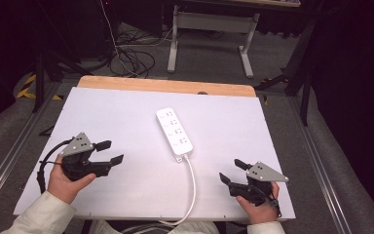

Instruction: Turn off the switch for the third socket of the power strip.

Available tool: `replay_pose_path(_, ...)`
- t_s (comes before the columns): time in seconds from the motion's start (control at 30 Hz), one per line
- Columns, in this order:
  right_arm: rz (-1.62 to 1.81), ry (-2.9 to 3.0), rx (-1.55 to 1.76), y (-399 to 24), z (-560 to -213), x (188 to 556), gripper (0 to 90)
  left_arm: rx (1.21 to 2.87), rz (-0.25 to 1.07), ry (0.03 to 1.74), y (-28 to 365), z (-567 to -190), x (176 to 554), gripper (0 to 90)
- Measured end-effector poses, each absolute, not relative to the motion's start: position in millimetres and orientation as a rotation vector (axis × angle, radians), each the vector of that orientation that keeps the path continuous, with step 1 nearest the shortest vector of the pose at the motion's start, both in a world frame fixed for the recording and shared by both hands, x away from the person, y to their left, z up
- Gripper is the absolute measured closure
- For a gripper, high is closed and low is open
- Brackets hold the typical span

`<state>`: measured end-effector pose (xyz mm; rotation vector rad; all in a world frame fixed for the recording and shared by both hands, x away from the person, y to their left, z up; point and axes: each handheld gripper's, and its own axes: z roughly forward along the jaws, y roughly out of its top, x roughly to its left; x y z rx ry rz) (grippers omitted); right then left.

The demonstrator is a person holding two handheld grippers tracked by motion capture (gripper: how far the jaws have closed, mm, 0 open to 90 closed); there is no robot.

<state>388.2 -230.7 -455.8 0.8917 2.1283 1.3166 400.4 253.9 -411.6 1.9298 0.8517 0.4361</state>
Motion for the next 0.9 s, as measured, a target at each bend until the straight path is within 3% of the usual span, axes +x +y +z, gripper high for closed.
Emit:
replay_pose_path(0.47, 1.317, 2.138, 0.890, -230, -456, 389, 28.5, 1.953, 0.384, 0.829, 229, -396, 433, 34.5)
replay_pose_path(0.9, 1.318, 2.140, 0.886, -231, -456, 389, 28.5, 1.986, 0.425, 0.822, 207, -390, 459, 37.8)
